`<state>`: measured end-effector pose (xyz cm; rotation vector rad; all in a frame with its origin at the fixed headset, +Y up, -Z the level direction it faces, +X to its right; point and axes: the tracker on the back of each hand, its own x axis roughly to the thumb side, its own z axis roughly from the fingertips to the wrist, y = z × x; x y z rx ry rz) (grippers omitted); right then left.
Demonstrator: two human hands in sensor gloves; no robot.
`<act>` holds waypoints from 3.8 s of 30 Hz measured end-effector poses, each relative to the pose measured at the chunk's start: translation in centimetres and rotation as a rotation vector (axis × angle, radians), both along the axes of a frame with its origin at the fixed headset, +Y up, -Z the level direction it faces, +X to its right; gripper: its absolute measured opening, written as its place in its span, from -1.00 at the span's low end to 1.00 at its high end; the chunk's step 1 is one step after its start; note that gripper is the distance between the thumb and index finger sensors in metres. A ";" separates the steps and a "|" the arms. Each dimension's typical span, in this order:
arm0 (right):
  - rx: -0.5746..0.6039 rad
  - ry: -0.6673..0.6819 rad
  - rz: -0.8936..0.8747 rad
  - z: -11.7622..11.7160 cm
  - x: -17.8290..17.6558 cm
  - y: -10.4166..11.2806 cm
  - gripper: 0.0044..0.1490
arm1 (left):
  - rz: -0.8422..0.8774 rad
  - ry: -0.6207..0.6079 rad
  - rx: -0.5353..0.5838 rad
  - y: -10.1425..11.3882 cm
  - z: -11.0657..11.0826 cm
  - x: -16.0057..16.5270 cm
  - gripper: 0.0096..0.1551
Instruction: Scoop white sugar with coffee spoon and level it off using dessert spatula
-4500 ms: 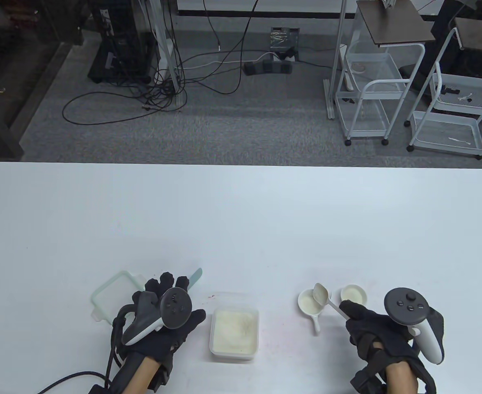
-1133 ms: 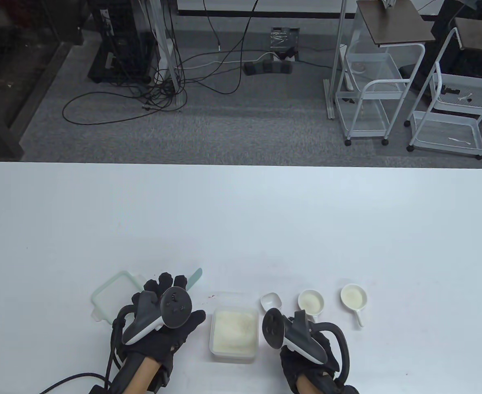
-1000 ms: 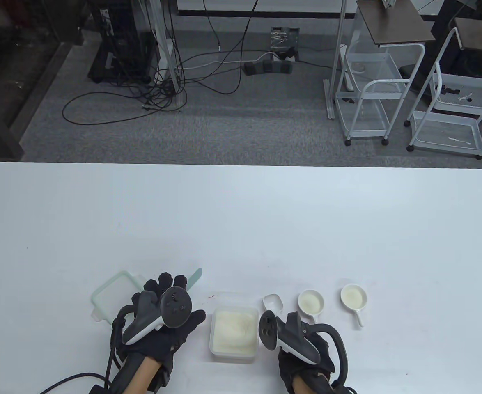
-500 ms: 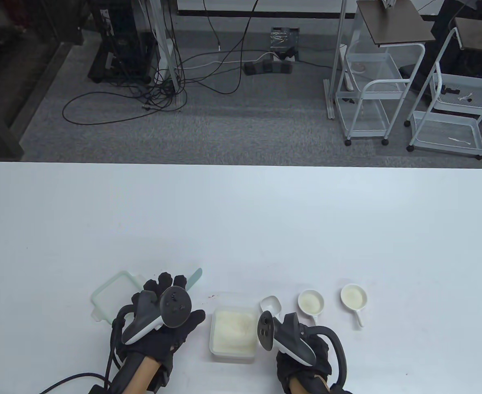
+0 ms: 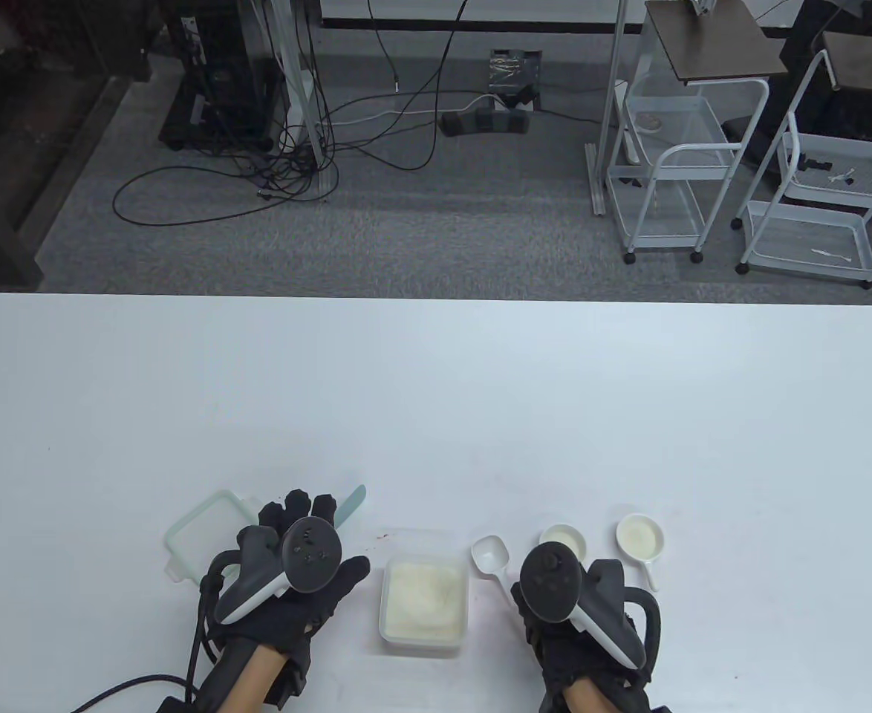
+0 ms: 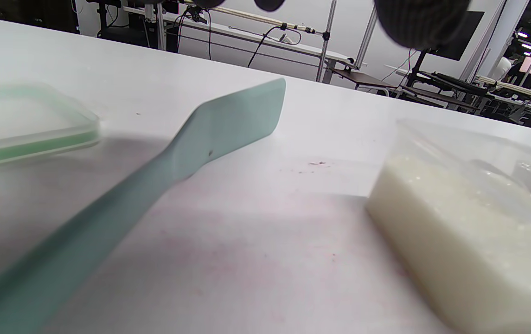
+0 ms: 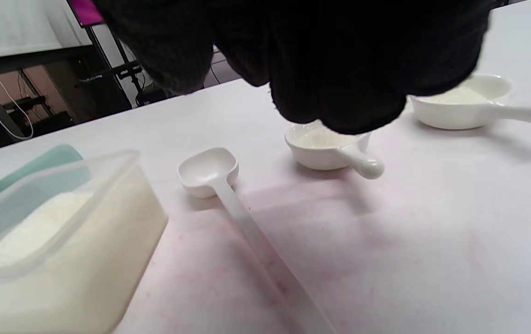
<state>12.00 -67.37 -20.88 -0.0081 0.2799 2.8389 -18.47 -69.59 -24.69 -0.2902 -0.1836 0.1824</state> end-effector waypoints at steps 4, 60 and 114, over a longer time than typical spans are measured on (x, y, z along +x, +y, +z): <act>0.070 -0.017 -0.034 0.2 0.4 0.6 -0.19 | 0.006 0.003 -0.001 0.0 0.0 -0.1 0.16; 0.118 -0.031 -0.125 0.5 1.5 1.6 -0.04 | -0.033 0.387 -0.067 -5.1 -2.7 -13.2 0.30; 0.137 0.188 -0.278 -0.4 -2.5 -2.0 -0.25 | -0.125 -0.417 0.172 1.4 0.8 8.0 0.57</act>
